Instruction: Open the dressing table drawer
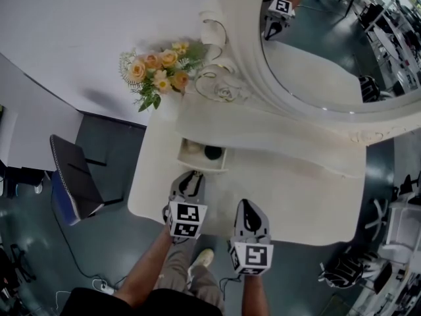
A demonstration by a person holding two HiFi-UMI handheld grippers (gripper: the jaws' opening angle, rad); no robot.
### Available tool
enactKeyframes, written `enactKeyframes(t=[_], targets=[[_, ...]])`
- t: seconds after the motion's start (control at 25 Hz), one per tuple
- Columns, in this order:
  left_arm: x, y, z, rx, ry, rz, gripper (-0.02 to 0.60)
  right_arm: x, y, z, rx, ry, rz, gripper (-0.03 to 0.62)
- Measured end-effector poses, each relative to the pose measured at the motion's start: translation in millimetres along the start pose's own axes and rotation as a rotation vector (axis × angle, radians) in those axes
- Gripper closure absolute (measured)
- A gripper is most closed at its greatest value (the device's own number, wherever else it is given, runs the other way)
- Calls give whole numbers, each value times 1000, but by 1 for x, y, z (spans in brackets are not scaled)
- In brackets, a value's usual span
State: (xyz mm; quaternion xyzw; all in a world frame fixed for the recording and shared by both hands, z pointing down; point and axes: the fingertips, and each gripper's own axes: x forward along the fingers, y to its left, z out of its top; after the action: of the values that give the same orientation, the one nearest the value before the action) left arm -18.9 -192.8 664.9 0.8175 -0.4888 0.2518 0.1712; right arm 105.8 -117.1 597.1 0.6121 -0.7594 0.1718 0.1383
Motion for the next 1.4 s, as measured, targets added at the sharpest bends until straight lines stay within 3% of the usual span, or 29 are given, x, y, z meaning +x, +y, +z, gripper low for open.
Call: enactKeyframes(t=[0.4, 0.68, 1.4], targets=[[-4, -1, 3, 8, 0, -11, 488, -7, -2, 8, -8, -14, -16, 595], [-28, -2, 22, 16, -43, 2, 488, -25, 2, 23, -20, -42, -30, 595], [-165, -17, 90, 56, -221, -20, 489, -99, 30, 91, -81, -180, -40, 595]])
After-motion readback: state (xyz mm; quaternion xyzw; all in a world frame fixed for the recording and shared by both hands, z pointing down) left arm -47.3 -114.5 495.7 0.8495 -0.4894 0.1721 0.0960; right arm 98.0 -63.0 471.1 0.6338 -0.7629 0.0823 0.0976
